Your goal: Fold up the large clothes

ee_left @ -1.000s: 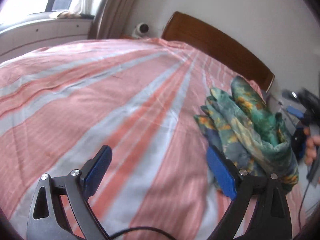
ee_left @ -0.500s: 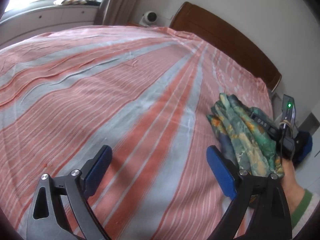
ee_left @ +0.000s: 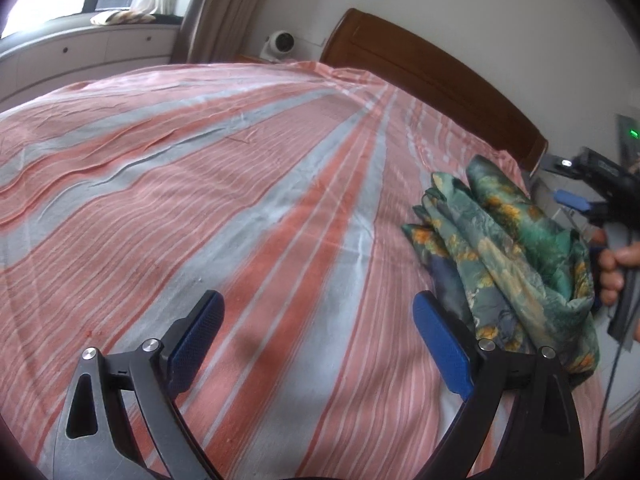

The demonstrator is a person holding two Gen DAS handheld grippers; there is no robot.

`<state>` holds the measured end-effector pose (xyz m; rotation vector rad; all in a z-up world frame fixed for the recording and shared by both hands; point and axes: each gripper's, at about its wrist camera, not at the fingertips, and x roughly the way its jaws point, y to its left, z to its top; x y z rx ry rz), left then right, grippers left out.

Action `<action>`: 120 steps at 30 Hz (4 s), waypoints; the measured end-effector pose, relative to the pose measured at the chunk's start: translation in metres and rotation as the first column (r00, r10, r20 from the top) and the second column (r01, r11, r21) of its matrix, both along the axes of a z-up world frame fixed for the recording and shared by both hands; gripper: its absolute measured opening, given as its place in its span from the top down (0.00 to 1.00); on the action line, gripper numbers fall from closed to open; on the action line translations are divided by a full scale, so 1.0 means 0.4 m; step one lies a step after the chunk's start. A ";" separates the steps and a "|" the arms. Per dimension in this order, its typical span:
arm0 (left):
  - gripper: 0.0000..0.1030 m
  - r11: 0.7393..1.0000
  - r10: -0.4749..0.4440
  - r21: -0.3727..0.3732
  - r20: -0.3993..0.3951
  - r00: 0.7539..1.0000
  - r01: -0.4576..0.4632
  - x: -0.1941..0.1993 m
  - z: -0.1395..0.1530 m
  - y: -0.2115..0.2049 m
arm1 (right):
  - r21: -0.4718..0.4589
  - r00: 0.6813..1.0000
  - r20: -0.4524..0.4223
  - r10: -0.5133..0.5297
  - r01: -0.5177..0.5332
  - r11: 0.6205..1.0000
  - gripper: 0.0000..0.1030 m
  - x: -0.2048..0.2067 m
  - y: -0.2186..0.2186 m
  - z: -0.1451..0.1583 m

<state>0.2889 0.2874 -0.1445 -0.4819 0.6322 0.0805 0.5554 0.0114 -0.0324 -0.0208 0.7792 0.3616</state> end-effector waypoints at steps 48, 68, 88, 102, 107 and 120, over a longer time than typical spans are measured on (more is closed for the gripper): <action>0.06 0.907 -0.331 -0.264 0.038 0.943 0.329 -0.128 0.175 -0.108 | -0.013 0.948 -0.167 -0.271 0.273 0.962 0.01 -0.937 -0.642 -0.233; 0.04 0.840 -0.508 -0.237 -0.026 0.861 0.488 0.106 0.356 -0.202 | 0.260 0.945 -0.280 -0.169 0.244 0.934 0.01 -0.855 -0.581 -0.196; 0.00 0.837 -0.545 -0.295 -0.365 0.755 0.461 0.407 -0.004 -0.245 | 0.573 0.875 -0.476 0.088 0.232 0.786 0.00 -0.127 -0.520 -0.317; 0.49 0.853 -0.518 -0.123 -0.310 0.797 0.507 0.310 0.082 -0.383 | -0.183 0.993 -0.110 0.043 -0.063 0.981 0.38 -0.226 -0.189 -0.214; 0.51 0.857 -0.512 -0.030 -0.161 0.844 0.515 0.204 0.226 -0.394 | -0.178 0.997 0.051 0.062 -0.052 0.983 0.39 -0.339 -0.167 -0.120; 0.01 0.960 -0.263 0.072 -0.085 0.961 0.269 0.372 0.349 -0.273 | 0.129 0.988 0.040 -0.150 0.144 0.981 0.00 -0.102 -0.328 0.062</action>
